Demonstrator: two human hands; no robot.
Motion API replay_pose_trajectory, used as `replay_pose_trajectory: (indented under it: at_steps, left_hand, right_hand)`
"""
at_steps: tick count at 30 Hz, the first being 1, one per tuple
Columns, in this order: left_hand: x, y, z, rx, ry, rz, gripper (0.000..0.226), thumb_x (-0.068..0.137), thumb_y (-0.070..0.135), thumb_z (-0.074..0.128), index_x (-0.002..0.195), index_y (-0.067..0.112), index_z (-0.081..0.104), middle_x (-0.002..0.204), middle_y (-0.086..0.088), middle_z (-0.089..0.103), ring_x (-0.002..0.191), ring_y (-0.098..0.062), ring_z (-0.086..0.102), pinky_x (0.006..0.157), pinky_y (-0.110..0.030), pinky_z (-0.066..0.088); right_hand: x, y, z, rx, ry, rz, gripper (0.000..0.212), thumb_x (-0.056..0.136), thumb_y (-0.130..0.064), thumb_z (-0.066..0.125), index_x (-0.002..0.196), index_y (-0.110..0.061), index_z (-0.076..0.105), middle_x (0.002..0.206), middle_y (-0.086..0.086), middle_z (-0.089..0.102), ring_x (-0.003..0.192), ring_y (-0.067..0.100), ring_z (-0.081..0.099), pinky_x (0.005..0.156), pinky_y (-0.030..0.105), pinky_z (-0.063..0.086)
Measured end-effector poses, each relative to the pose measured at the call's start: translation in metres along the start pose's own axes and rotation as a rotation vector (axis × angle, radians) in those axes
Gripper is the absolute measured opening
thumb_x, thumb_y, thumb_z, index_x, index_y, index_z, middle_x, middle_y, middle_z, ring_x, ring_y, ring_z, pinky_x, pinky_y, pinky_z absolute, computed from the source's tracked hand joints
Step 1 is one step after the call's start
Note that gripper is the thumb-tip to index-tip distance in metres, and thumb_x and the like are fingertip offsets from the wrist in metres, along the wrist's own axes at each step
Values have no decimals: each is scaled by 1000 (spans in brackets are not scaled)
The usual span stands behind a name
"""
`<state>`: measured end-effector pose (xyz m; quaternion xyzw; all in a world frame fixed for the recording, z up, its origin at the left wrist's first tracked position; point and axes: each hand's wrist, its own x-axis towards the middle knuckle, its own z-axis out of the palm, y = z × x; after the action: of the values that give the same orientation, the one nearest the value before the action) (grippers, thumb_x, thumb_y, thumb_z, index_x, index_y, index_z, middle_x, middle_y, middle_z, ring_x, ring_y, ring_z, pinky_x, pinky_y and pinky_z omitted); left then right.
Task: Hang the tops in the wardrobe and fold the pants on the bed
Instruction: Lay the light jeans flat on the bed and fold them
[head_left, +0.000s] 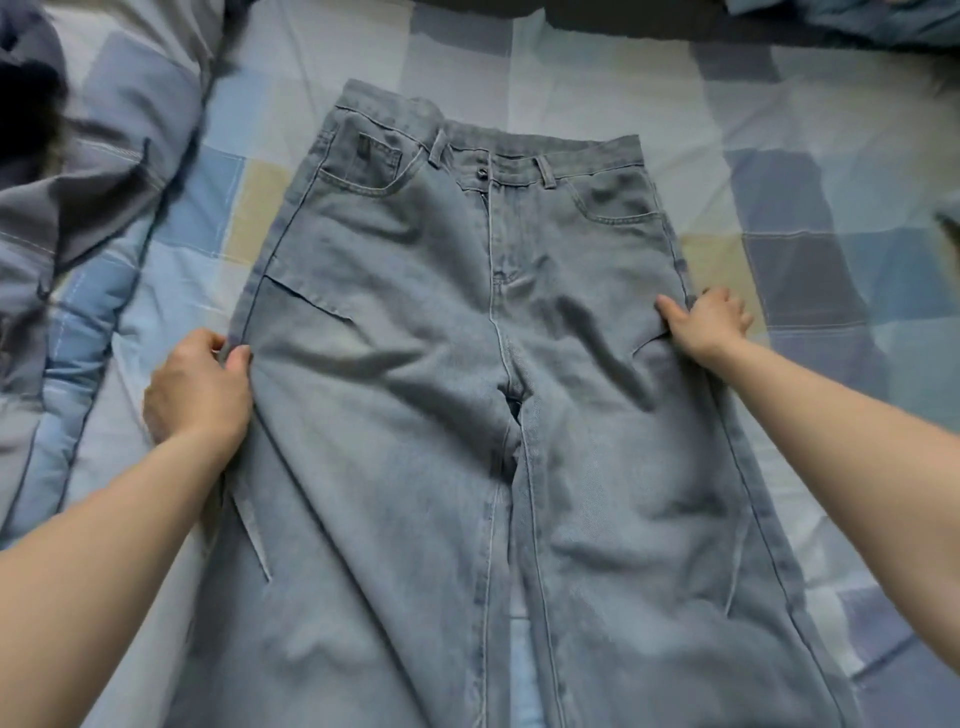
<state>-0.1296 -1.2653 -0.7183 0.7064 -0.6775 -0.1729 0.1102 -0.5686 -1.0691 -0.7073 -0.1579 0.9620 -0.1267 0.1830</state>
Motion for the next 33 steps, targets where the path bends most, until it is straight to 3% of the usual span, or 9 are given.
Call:
replay_pose_trajectory:
  at_steps: [7, 10, 13, 15, 19, 23, 27, 30, 33]
  left_hand:
    - [-16, 12, 5, 172, 57, 103, 33, 95, 25, 53, 123, 9, 46, 122, -29, 51, 106, -51, 53, 89, -56, 39]
    - [-40, 39, 11, 160, 127, 432, 59, 88, 28, 62, 140, 13, 39, 135, -23, 43, 118, -45, 45, 96, -57, 33]
    - [-72, 76, 28, 178, -149, 835, 68, 89, 59, 35, 151, 33, 28, 156, -7, 31, 142, -31, 29, 109, -59, 20]
    - [-89, 84, 47, 357, -436, 913, 74, 79, 76, 8, 148, 53, -4, 164, 6, -3, 151, -25, -5, 114, -62, 2]
    - [-93, 87, 67, 573, -592, 798, 73, 84, 79, 16, 142, 57, -21, 157, 10, -32, 145, -26, -30, 112, -65, -11]
    - [-85, 99, 53, 441, -774, 718, 74, 89, 67, 44, 146, 58, -2, 159, 15, -25, 145, -21, -29, 112, -62, -16]
    - [-65, 115, 18, -460, -1099, 156, 48, 95, 52, 40, 137, 33, 52, 160, 10, 23, 148, -9, 12, 118, -46, -7]
    - [-50, 114, -5, -1072, -970, -165, 60, 97, 59, 30, 128, 17, 59, 119, -1, 69, 110, -9, 58, 106, -36, 32]
    - [-36, 103, -14, -1336, -919, -264, 70, 85, 67, 47, 127, 12, 61, 110, -8, 71, 100, -20, 65, 90, -37, 50]
  right_hand:
    - [9, 6, -25, 214, 104, -100, 39, 96, -23, 53, 127, -2, 44, 132, 21, 50, 121, 38, 47, 98, 37, 36]
    - [14, 8, -30, 118, 101, -38, 46, 96, -26, 53, 132, 0, 41, 137, 25, 44, 126, 41, 43, 102, 40, 35]
    - [14, 8, -26, 135, 98, 15, 48, 96, -27, 52, 134, 0, 39, 137, 26, 45, 125, 43, 44, 102, 42, 37]
    - [11, 4, -22, 196, 80, 9, 51, 96, -31, 51, 132, 3, 41, 136, 27, 47, 125, 43, 45, 101, 41, 37]
    - [3, -4, -30, 301, 82, 9, 51, 94, -41, 46, 121, 2, 55, 124, 25, 56, 117, 38, 51, 96, 36, 39]
    - [-31, -43, -48, 565, 239, -49, 6, 87, -24, 50, 89, -18, 50, 93, 5, 52, 89, 17, 48, 74, 25, 33]
    - [-108, -138, -45, 846, 248, -347, 9, 94, -15, 49, 99, -13, 43, 82, -4, 48, 74, 12, 46, 70, 22, 33]
    - [-157, -215, -21, 911, 71, -472, 15, 96, -10, 47, 110, -4, 44, 85, 1, 49, 76, 16, 46, 67, 24, 28]
    - [-170, -263, 25, 669, -258, -478, 20, 97, -15, 47, 106, 1, 55, 93, 14, 59, 85, 29, 52, 69, 32, 32]
